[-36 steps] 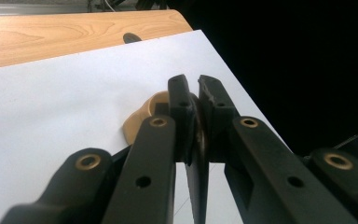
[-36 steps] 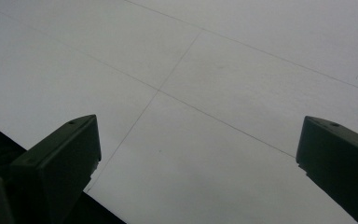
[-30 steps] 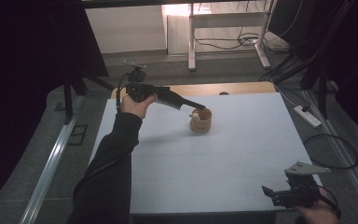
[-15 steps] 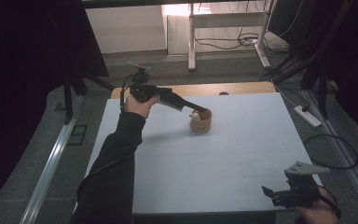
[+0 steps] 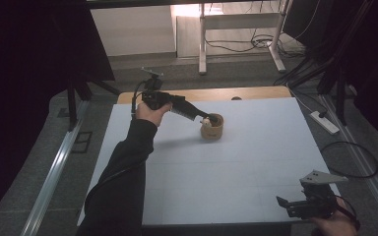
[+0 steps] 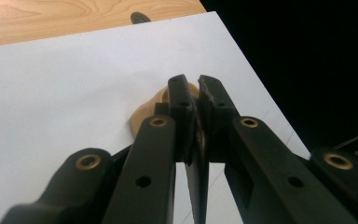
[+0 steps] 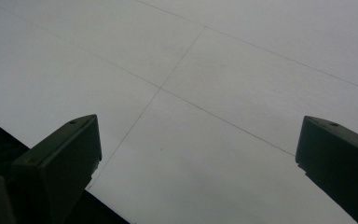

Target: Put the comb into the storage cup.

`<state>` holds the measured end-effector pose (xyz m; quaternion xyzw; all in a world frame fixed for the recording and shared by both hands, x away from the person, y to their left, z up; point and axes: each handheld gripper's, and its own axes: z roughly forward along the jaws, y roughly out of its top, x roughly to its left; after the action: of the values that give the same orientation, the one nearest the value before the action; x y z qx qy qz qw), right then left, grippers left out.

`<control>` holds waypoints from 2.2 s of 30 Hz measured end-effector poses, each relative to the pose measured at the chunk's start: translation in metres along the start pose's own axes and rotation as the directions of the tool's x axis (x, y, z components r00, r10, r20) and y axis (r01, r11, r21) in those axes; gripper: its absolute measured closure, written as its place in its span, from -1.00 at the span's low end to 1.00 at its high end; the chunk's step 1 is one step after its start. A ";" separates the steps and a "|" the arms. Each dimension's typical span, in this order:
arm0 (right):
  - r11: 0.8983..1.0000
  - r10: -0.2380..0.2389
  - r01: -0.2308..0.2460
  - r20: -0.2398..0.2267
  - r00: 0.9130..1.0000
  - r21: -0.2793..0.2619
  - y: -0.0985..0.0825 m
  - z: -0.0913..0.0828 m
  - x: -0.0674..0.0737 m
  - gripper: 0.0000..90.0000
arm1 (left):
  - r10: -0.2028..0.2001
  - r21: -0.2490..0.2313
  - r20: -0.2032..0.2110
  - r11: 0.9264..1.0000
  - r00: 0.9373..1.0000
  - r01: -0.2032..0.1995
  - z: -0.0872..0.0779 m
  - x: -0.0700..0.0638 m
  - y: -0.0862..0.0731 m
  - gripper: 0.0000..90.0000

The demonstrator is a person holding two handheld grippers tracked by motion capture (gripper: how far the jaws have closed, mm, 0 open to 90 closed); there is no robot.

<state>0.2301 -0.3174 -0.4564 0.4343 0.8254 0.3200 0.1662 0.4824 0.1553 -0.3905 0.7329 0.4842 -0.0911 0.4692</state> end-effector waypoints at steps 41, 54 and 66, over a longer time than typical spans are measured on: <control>1.000 -0.009 0.009 -0.009 1.000 0.016 0.000 0.002 0.000 -0.96 | 0.049 0.019 -0.042 0.999 0.998 -0.048 0.027 -0.009 0.000 0.82; 1.000 -0.012 0.012 -0.010 1.000 0.022 0.001 0.002 0.000 -0.95 | 0.055 0.001 -0.023 0.998 0.998 -0.055 0.033 -0.010 -0.002 0.67; 1.000 -0.017 0.017 -0.012 1.000 0.025 0.001 0.002 0.001 -0.95 | 0.105 -0.028 -0.077 0.994 0.991 -0.107 0.028 -0.012 -0.004 0.07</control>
<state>0.2312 -0.3151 -0.4576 0.4273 0.8340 0.3108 0.1589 0.4818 0.1267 -0.4007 0.7529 0.4633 -0.0305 0.4663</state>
